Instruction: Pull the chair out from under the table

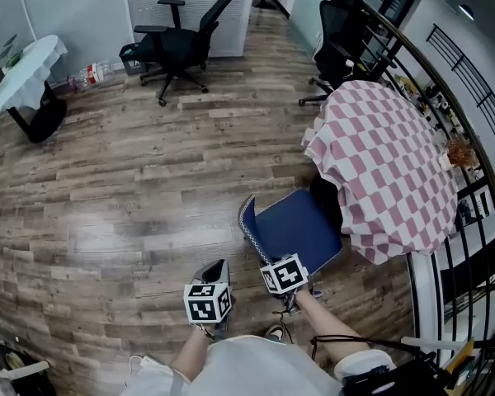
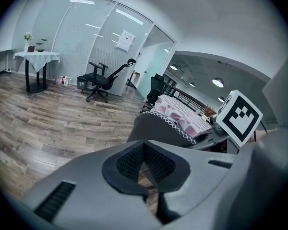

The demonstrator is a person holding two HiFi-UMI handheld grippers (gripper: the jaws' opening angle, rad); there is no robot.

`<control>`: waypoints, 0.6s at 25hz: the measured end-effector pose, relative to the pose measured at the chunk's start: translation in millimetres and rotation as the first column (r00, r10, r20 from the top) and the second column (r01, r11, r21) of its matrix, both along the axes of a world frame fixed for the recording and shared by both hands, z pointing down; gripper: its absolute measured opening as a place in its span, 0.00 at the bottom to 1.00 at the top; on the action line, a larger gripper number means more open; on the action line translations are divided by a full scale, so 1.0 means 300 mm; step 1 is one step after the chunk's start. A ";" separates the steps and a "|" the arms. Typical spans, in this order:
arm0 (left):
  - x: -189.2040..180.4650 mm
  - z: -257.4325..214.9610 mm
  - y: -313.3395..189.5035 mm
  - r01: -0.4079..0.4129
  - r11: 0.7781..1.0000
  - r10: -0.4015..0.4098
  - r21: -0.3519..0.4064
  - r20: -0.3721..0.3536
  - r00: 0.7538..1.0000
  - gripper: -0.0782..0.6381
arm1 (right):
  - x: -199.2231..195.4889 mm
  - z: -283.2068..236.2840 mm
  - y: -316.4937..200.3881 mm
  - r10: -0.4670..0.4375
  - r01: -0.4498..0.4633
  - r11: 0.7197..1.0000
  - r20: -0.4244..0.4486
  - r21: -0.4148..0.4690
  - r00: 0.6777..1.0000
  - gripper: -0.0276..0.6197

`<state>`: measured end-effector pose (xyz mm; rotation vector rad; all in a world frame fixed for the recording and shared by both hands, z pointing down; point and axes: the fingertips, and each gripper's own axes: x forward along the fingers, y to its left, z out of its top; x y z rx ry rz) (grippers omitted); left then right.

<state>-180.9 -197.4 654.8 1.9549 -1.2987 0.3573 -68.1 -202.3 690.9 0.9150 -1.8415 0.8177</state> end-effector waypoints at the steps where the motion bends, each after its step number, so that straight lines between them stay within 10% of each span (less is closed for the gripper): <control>1: -0.005 0.000 0.003 0.005 1.000 -0.005 0.000 -0.001 1.000 0.11 | -0.006 -0.001 0.004 0.000 0.000 1.000 0.001 -0.001 1.000 0.19; 15: -0.063 0.004 0.046 0.075 0.997 -0.075 0.000 -0.003 0.997 0.11 | -0.128 0.001 0.108 -0.045 0.046 0.998 0.018 -0.032 0.999 0.19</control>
